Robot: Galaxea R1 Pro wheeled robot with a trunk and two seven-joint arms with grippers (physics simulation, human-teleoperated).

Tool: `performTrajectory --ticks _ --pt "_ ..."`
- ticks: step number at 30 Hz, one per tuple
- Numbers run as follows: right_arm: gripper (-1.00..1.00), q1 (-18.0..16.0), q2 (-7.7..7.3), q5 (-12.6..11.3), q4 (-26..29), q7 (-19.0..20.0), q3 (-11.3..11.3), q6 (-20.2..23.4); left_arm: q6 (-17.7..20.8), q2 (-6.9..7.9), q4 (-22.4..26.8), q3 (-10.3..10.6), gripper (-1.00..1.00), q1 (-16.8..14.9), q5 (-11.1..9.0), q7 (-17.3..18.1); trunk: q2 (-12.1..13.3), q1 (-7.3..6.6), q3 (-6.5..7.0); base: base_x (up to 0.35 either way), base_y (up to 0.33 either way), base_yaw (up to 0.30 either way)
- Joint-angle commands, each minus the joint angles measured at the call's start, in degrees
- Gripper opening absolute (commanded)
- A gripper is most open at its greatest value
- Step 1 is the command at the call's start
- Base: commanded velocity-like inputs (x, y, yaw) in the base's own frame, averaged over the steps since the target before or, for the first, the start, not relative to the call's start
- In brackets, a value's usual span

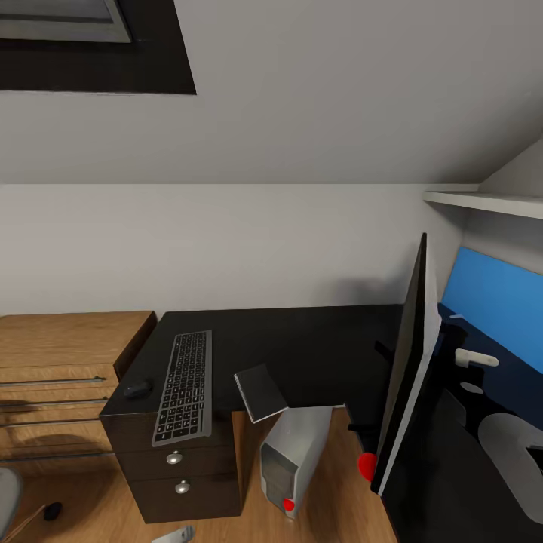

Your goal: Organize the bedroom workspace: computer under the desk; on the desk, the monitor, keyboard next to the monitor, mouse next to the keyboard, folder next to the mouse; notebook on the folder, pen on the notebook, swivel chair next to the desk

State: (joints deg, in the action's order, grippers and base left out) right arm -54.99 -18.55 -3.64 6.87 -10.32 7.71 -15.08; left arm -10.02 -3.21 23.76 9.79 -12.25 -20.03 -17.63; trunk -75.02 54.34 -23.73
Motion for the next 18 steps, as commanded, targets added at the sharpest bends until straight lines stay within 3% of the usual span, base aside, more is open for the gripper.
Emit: performTrajectory --ticks 1,18 --pt "-1.00 -0.03 0.01 -0.67 -0.10 0.21 -0.51 -0.31 -0.27 0.04 -0.03 0.49 1.00 -0.05 -0.54 -0.39 -0.03 0.00 -0.07 -0.025 0.000 0.000" --pt "-1.00 -0.03 0.09 -0.67 -0.01 0.21 -0.51 -0.40 -0.35 0.04 -0.03 0.49 1.00 -0.05 -0.54 -0.39 -0.03 0.00 -0.07 -0.306 0.000 0.000"
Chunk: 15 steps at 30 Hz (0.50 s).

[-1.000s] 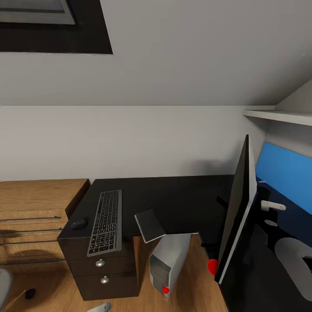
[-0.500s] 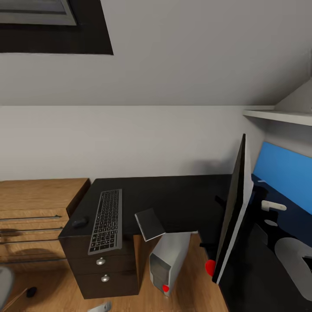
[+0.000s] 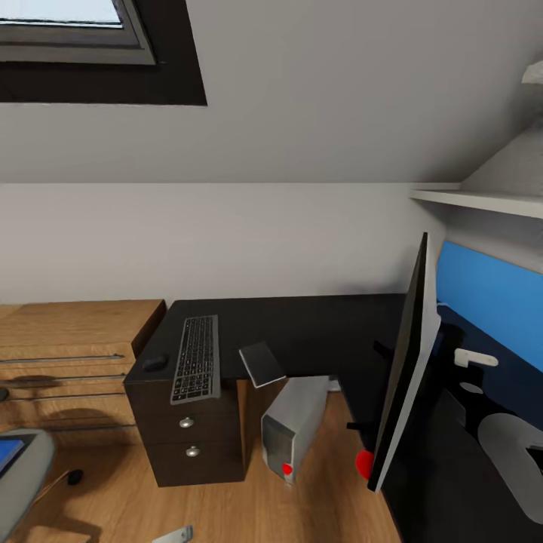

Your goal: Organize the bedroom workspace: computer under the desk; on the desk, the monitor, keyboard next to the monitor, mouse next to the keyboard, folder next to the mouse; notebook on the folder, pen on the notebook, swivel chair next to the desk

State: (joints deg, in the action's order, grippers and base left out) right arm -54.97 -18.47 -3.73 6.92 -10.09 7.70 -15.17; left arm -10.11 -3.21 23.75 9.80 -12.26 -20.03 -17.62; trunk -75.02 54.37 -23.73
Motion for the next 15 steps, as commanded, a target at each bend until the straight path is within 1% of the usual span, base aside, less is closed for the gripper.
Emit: performTrajectory --ticks 1,7,12,15 --pt "-1.00 -0.05 0.00 -0.58 -0.06 -0.02 -0.50 -0.34 -0.26 0.03 -0.01 0.49 1.00 -0.04 -0.54 -0.39 -0.04 -0.04 -0.06 -0.271 0.000 0.000" --pt "-1.00 -0.05 0.07 -0.55 0.15 0.05 -0.81 -0.60 -0.26 0.02 -0.01 0.49 1.00 -0.04 -0.54 -0.39 -0.04 -0.04 -0.06 -0.069 0.000 0.000" --pt "-1.00 -0.05 0.16 -0.37 0.19 0.07 -2.96 -0.88 -0.27 -0.03 -0.01 0.49 1.00 -0.04 -0.54 -0.39 -0.04 -0.04 -0.06 -0.009 0.000 0.000" --pt "-1.00 -0.05 0.22 -0.33 0.20 0.07 -3.37 -1.31 -0.27 -0.03 -0.01 0.49 1.00 -0.04 -0.54 -0.39 -0.04 -0.04 -0.06 -0.002 0.000 0.000"
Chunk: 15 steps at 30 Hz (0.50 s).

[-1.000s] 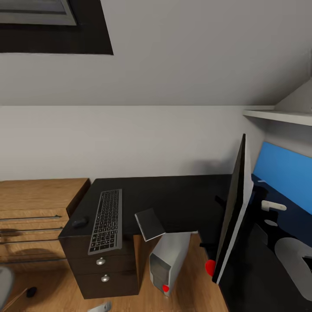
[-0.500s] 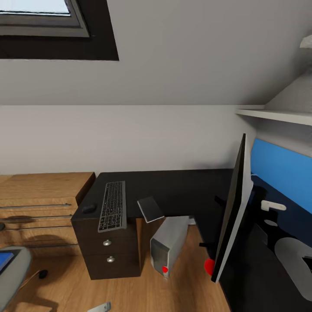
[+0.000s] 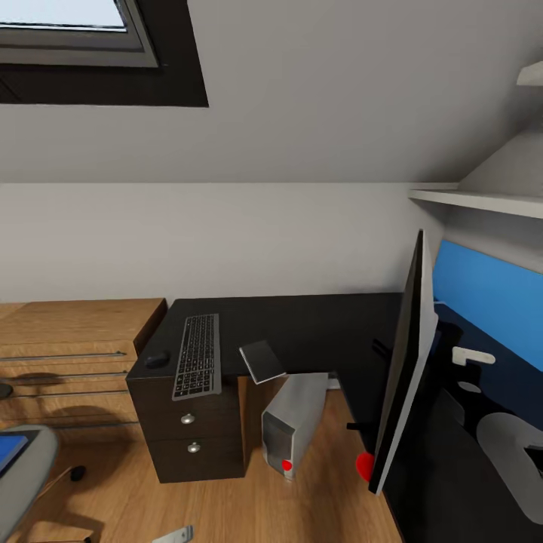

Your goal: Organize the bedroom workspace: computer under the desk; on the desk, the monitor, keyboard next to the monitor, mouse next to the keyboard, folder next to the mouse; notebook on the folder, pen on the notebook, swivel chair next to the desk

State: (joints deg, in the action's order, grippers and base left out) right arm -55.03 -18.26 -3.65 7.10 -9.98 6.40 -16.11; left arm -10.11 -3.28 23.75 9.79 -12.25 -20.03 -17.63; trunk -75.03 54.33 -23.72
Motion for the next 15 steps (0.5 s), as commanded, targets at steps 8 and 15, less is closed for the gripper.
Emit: performTrajectory --ticks 8,15 --pt "-1.00 0.01 0.06 -0.44 -0.07 0.03 -2.52 -0.77 -0.26 0.06 -0.02 0.49 1.00 -0.05 -0.53 -0.39 -0.03 0.00 -0.07 0.000 0.000 0.000" --pt "-1.00 0.01 0.07 -0.46 -0.08 0.09 -2.53 -0.49 -0.26 0.08 -0.02 0.49 1.00 -0.05 -0.53 -0.39 -0.03 0.00 -0.07 0.000 0.000 0.000"
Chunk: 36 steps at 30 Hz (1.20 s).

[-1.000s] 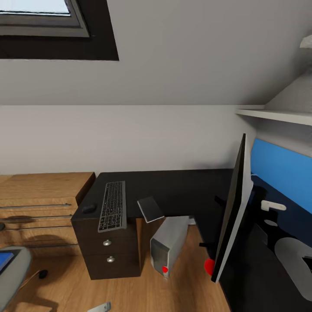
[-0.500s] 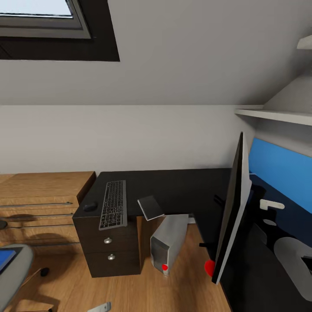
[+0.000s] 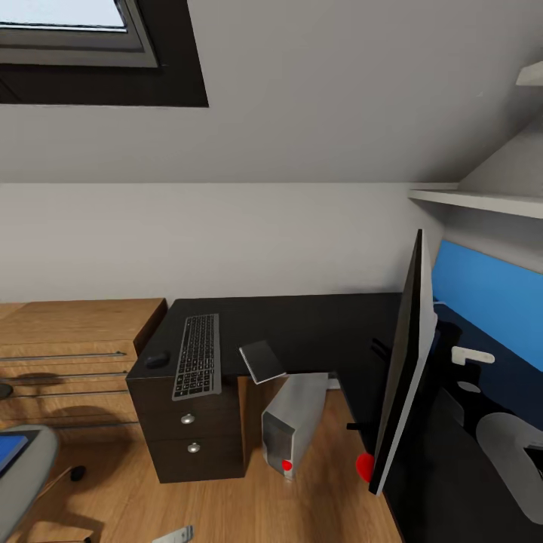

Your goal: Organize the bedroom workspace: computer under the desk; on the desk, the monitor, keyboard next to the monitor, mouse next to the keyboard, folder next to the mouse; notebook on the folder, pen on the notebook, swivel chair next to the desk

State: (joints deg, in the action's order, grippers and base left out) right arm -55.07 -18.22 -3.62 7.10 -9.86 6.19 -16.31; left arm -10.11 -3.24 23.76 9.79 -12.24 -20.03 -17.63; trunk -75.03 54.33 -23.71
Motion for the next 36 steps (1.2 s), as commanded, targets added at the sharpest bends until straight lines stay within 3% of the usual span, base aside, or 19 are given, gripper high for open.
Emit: performTrajectory --ticks 1,16,36 --pt "-1.00 0.05 0.03 -0.50 -0.03 0.00 -2.33 -0.35 -0.27 0.06 -0.03 0.50 1.00 -0.06 -0.54 -0.39 -0.03 0.01 -0.08 0.000 0.000 0.000" --pt "-1.00 0.05 0.02 -0.45 0.02 0.02 -2.24 -0.65 -0.27 0.03 -0.03 0.50 1.00 -0.06 -0.54 -0.39 -0.03 0.01 -0.08 -0.125 0.028 0.000" --pt "-1.00 0.05 0.03 -0.43 0.02 0.02 -2.72 -0.65 -0.16 0.07 -0.03 0.50 1.00 -0.06 -0.54 -0.39 -0.03 0.01 -0.08 -0.307 0.043 0.000"
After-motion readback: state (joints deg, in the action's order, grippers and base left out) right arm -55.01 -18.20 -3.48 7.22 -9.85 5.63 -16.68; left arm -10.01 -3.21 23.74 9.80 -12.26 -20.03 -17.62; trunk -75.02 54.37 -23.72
